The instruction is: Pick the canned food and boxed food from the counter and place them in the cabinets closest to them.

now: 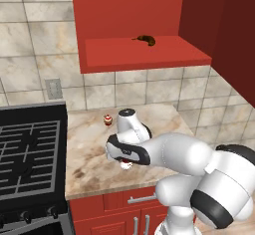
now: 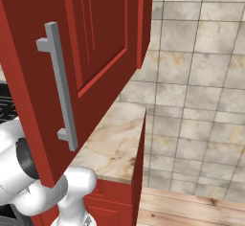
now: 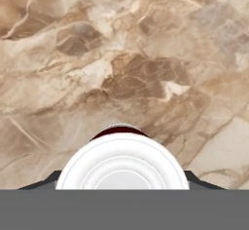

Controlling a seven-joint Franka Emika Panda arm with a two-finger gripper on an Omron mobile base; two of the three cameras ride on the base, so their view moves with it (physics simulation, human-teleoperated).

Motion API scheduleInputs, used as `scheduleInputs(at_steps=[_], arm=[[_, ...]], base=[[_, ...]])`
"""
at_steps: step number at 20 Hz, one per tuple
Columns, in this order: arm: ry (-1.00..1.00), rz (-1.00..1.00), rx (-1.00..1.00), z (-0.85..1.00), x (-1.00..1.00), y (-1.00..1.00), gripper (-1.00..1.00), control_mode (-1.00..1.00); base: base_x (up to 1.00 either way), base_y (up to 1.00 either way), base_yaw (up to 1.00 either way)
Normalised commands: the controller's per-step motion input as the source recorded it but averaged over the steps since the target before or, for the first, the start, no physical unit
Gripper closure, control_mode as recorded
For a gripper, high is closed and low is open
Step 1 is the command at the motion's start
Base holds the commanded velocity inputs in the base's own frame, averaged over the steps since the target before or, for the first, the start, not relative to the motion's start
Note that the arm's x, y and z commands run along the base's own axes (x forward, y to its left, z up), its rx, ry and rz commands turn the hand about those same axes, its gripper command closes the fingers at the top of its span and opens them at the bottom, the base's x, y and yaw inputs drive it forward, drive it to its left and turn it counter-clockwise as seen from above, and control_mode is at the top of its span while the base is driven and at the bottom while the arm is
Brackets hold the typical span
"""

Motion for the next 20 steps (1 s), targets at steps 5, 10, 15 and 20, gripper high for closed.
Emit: scheduleInputs(at_steps=[5,10,15,20], arm=[[0.00,0.00,0.00,0.07,0.00,0.00,1.00,-1.00],[-0.08,0.00,0.01,0.44,0.00,0.00,1.00,-1.00],[-0.12,0.00,0.01,0.49,-0.07,-0.02,1.00,-1.00],[-0.13,0.00,0.02,0.52,-0.12,-0.05,1.00,-1.00]], base=[[0.00,0.00,0.00],[0.00,0.00,0.00],[0.00,0.00,0.00],[0.00,0.00,0.00]])
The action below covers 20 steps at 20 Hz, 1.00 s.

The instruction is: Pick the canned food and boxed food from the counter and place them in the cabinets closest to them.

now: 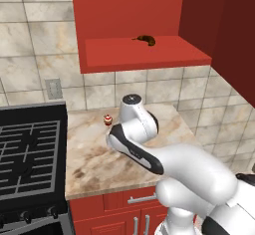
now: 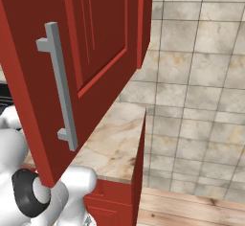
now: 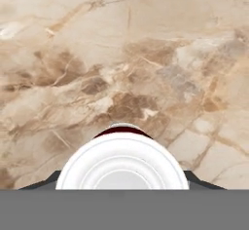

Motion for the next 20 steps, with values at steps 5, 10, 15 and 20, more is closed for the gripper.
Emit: scheduleInputs(at_steps=[5,10,15,20], arm=[[-0.08,0.00,0.03,0.50,-0.05,-0.05,1.00,-1.00],[-0.04,0.00,0.02,0.51,-0.03,-0.04,1.00,-1.00],[-0.01,0.00,0.02,0.56,-0.03,-0.05,1.00,-1.00],[-0.01,0.00,0.02,0.58,-0.08,-0.04,1.00,-1.00]], base=[[0.00,0.00,0.00],[0.00,0.00,0.00],[0.00,0.00,0.00],[0.00,0.00,0.00]])
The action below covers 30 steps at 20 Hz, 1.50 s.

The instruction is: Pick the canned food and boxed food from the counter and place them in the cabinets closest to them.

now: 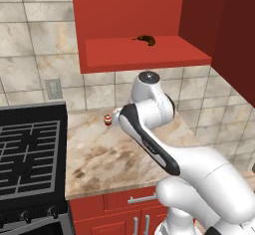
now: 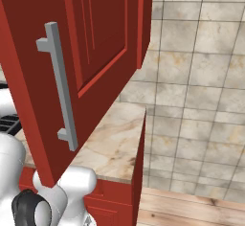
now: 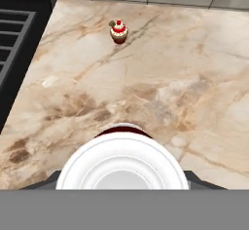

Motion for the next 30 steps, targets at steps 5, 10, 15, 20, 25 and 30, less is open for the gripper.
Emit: scheduleInputs(at_steps=[5,10,15,20,25,30], arm=[[0.00,0.00,0.00,0.52,-0.09,-0.01,1.00,-1.00],[0.00,0.00,0.00,0.52,-0.13,0.00,1.00,-1.00],[-0.02,0.00,0.00,0.51,-0.24,-0.08,1.00,-1.00],[-0.02,0.00,0.00,0.53,-0.27,-0.11,1.00,-1.00],[-0.02,0.00,0.00,0.55,-0.26,-0.12,1.00,-1.00],[-0.02,0.00,0.01,0.56,-0.20,-0.12,1.00,-1.00]], base=[[0.00,0.00,0.00],[0.00,0.00,0.00],[0.00,0.00,0.00],[0.00,0.00,0.00],[0.00,0.00,0.00],[0.00,0.00,0.00]])
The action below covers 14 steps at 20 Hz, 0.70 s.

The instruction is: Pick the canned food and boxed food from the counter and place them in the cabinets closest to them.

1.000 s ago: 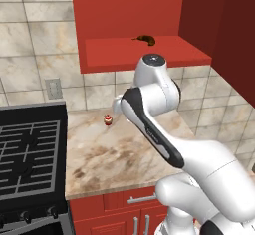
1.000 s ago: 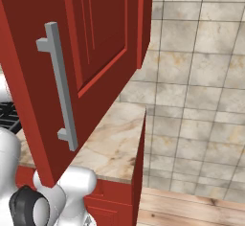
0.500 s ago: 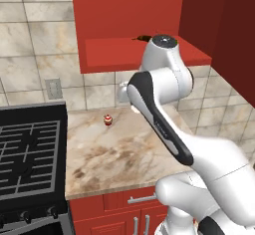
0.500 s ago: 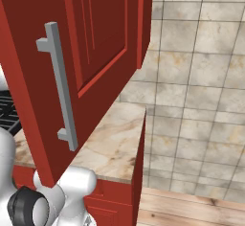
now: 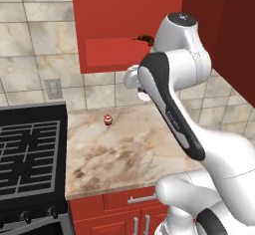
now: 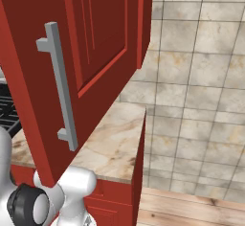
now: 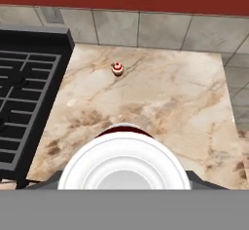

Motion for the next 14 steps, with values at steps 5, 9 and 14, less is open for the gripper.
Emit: scheduleInputs(at_steps=[5,9,14], arm=[[-0.01,-0.01,0.01,0.59,-0.07,-0.07,1.00,-1.00],[0.00,0.00,0.01,0.47,0.00,-0.04,1.00,-1.00],[0.00,0.00,0.00,0.25,0.03,-0.01,1.00,-1.00]], base=[[0.00,0.00,0.00],[0.00,0.00,0.00],[0.00,0.00,0.00]])
